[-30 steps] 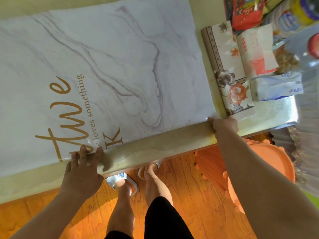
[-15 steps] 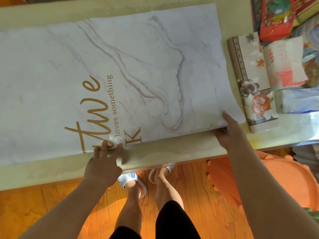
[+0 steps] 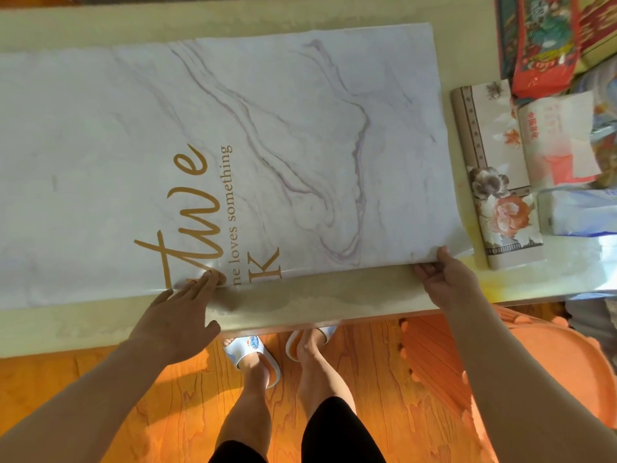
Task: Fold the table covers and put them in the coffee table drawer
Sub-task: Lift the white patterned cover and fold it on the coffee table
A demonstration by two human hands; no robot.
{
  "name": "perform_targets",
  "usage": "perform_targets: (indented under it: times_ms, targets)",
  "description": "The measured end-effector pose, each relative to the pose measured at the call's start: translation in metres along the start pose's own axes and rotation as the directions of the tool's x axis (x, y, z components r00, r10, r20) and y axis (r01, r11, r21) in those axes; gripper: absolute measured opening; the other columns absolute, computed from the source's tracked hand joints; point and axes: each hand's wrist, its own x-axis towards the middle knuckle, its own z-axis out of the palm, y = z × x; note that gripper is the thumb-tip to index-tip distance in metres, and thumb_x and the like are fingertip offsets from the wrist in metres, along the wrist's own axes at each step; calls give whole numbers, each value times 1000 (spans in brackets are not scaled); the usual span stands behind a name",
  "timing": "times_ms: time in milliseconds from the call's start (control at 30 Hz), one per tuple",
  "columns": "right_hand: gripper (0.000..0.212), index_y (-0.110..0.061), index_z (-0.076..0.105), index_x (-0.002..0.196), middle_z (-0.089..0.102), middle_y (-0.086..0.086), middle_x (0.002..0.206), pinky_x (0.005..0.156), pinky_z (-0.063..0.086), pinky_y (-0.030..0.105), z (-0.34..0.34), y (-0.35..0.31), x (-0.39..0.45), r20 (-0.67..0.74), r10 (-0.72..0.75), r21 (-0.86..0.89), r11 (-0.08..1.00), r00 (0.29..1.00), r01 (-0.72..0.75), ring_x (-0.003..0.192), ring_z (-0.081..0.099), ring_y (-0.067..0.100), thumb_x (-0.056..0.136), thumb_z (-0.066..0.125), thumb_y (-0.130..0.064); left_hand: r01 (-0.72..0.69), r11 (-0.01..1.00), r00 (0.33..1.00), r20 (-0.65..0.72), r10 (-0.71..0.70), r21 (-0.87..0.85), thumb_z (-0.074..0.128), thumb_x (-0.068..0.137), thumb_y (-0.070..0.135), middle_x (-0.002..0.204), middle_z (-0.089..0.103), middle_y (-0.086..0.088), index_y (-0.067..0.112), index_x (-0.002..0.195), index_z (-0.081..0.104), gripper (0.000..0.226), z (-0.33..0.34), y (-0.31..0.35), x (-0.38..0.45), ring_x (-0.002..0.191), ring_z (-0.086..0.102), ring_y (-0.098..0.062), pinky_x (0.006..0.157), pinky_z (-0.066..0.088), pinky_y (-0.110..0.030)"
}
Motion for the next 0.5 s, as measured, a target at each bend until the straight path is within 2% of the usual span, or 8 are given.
perform_targets:
  times_ms: [100,200,267,333,367,433,467,500]
  targets:
    - [11,-12,60,112,71,8,104,61,61,44,7,1,-5,-34,-97,-69,993,995,94,92,71,26,103,55,-15,-1,993,999,36,-3,117,42,99,37,166,-20,12,28,160,-15,84,-4,-3,0,156,-3,-9,127,8,-40]
    - [8,-20,65,100,71,3,103,66,63,39,23,6,-33,-101,-339,-169,932,935,320,94,72,23,100,57,-18,71,994,996,42,-74,79,44,98,33,166,-22,9,24,161,-13,85,-2,15,1,156,-5,-15,126,12,-42]
    - [12,-19,69,98,70,-1,96,70,64,38,32,6,-64,-110,-506,-225,851,855,475,89,71,18,100,56,-20,120,990,992,39,-123,79,46,96,30,167,-23,3,18,160,-14,89,5,26,1,157,-5,-21,125,17,-44]
    - [18,-21,67,84,68,-2,88,73,64,41,42,0,-97,-33,-642,-286,741,766,608,81,69,12,99,56,-21,128,988,991,27,-131,92,48,96,28,167,-24,-2,13,160,-15,91,10,29,0,156,-3,-27,122,22,-47]
    - [21,-22,66,78,67,1,88,73,63,44,49,-2,-117,26,-699,-307,675,715,671,80,70,14,97,56,-23,122,989,992,14,-123,80,49,95,28,167,-23,-3,12,160,-14,92,12,28,-1,156,-2,-29,121,23,-47]
    - [20,-23,64,73,65,17,92,73,62,53,67,1,-158,144,-777,-359,536,612,764,86,70,31,91,57,-28,79,997,997,-20,-79,20,50,94,32,167,-22,-3,12,160,-12,93,18,21,-4,155,0,-29,120,22,-48]
    - [23,-22,60,69,61,22,88,72,62,54,80,7,-179,200,-801,-387,465,565,796,84,68,37,90,57,-30,44,999,998,-39,-44,-22,50,94,36,168,-20,-2,13,161,-10,93,18,15,-8,155,0,-29,121,20,-47]
    - [30,-20,54,64,55,21,78,70,62,51,98,16,-201,250,-820,-399,396,514,827,77,65,35,92,57,-30,0,997,999,-49,-4,-75,51,93,41,168,-18,0,15,161,-7,93,23,7,-5,155,1,-29,122,19,-47]
